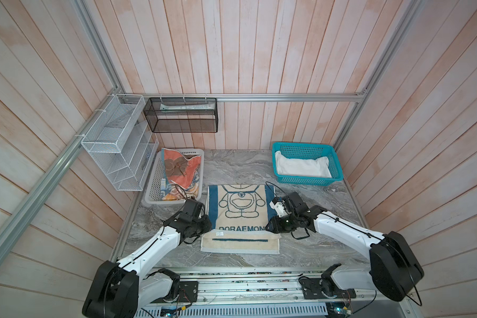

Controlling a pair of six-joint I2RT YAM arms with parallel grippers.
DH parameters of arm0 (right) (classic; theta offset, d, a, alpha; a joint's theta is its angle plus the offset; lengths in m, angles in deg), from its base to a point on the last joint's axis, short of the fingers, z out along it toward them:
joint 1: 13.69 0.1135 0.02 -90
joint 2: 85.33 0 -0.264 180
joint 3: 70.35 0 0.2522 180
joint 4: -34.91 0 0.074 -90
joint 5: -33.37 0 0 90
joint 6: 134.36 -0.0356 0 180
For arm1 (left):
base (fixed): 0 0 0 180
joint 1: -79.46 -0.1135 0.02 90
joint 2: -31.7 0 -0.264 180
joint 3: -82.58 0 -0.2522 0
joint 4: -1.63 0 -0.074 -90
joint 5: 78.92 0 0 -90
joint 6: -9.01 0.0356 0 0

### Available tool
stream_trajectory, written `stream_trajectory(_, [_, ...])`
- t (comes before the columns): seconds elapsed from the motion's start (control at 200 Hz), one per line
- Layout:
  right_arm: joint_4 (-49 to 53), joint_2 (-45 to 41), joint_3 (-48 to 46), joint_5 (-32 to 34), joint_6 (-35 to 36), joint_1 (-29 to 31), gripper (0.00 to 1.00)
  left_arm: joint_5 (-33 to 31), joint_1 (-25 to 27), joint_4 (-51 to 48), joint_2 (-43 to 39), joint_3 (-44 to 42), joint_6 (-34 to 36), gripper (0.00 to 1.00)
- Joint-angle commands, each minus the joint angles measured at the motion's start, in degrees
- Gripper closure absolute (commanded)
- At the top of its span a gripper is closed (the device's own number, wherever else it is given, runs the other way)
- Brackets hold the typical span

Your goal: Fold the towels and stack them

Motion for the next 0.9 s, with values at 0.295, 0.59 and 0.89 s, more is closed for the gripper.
stream_trajectory(0.295, [-3.41, 0.98, -6.63, -3.66, -6.34, 7.87, 0.74, -1.22, 3.92, -4.92, 2.43, -2.16, -3.04, 0.66])
stream_trajectory(0.59, [-1.46, -15.38, -12.50, -0.77, -15.59, 9.85, 0.67, -6.40, 4.22, -15.64, -17.18, -5.11, -12.84, 0.67])
stream_trajectory(0.89, [4.11, -21.30, -16.53, 10.60, -22.66, 6.34, 0.56, 1.36, -0.35, -7.23, -9.67, -5.54, -13.09, 0.60])
